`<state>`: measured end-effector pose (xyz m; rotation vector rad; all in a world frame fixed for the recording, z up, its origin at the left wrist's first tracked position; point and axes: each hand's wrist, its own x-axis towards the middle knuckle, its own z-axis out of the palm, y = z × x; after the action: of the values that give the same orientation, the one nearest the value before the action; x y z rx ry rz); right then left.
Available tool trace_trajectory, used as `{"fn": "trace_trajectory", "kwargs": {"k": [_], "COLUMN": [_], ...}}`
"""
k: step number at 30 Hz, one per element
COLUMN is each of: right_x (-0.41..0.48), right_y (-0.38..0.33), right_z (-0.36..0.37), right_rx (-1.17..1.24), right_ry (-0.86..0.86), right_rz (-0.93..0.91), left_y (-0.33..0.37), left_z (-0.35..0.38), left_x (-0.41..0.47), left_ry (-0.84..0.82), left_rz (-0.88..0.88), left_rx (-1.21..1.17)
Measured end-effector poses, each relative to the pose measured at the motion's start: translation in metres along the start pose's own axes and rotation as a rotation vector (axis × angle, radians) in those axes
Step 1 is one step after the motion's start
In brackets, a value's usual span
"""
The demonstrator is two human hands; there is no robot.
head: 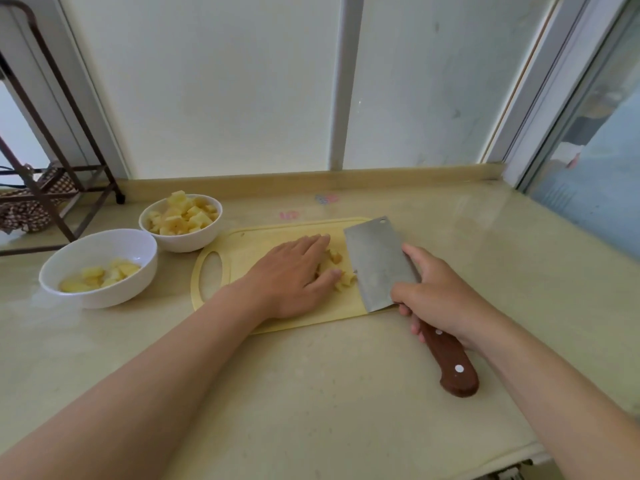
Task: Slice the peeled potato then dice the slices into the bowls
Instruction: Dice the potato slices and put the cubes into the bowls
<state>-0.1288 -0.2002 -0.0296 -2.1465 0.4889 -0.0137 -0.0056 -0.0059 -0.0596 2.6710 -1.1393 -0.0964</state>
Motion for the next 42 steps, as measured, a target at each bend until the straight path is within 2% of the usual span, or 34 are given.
{"fn": "trace_trajectory", "kwargs": {"k": [8, 23, 29, 33, 42], "right_x": [-0.002, -0.007, -0.009, -0.008, -0.008], "right_y": [-0.013, -0.015, -0.015, -0.013, -0.012], "right_z": [0.038, 0.039, 0.039, 0.041, 0.042], "right_rx": [-0.134, -0.065, -0.05, -0.055, -0.077], "right_ry": [0.084, 0.029, 0.042, 0.048, 0.072], "right_rz": [0.0, 0.032, 0.043, 0.05, 0.04], "left_y": [0.03, 0.029, 0.03, 0.032, 0.033], "left_z": [0.014, 0.011, 0.012, 0.013, 0.017], "left_x": [0.012, 0.014, 0.016, 0.015, 0.014], "left_ry": [0.098, 0.199, 0.154, 0.199, 0.306], "left_rz": [-0.034, -0.101, -0.15, -0.163, -0.186], "left_rx": [0.013, -0.117, -0.022, -0.083, -0.043]}}
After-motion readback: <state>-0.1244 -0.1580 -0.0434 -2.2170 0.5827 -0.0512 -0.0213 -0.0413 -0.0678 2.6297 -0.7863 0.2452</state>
